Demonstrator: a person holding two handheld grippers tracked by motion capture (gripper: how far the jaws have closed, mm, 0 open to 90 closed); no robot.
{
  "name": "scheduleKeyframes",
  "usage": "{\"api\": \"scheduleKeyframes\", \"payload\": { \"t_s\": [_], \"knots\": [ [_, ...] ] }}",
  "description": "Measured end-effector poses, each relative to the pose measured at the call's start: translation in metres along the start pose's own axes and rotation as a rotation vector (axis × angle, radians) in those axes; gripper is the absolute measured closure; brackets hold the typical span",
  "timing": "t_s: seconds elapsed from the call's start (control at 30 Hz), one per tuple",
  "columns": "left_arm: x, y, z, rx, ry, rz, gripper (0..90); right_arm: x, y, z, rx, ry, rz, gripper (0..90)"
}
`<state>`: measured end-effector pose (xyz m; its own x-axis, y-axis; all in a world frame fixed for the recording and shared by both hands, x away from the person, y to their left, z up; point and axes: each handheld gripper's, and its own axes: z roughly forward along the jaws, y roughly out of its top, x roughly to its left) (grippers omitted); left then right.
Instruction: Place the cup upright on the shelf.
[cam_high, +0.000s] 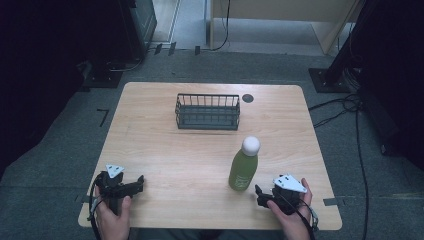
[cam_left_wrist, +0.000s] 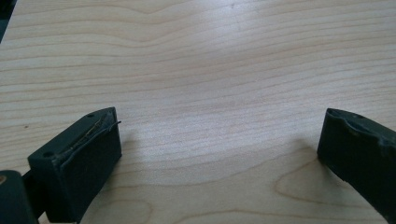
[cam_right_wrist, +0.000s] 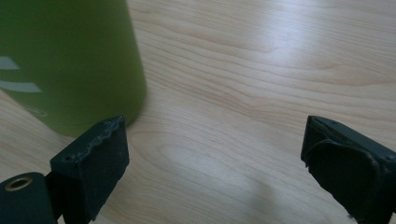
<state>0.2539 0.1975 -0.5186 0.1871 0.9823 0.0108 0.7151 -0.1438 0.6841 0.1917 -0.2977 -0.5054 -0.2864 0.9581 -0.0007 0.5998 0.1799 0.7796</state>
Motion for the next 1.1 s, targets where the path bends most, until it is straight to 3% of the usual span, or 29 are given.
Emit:
{"api": "scheduleKeyframes", "payload": {
  "t_s": [0.4, 0.73, 1.1],
  "knots": [
    [0.0, 0.0, 0.0, -0.001, 0.0, -0.001, 0.0, 0.02, 0.005, 0.004, -0.012, 0.058, -0.048, 6.5],
    [0.0, 0.0, 0.0, 0.0, 0.0, 0.0, 0.0, 0.025, 0.008, 0.001, -0.027, 0.101, -0.049, 6.4],
    [0.0, 0.0, 0.0, 0.0, 0.0, 0.0, 0.0, 0.037, 0.023, -0.003, -0.079, 0.177, -0.049, 10.8]
  ]
}}
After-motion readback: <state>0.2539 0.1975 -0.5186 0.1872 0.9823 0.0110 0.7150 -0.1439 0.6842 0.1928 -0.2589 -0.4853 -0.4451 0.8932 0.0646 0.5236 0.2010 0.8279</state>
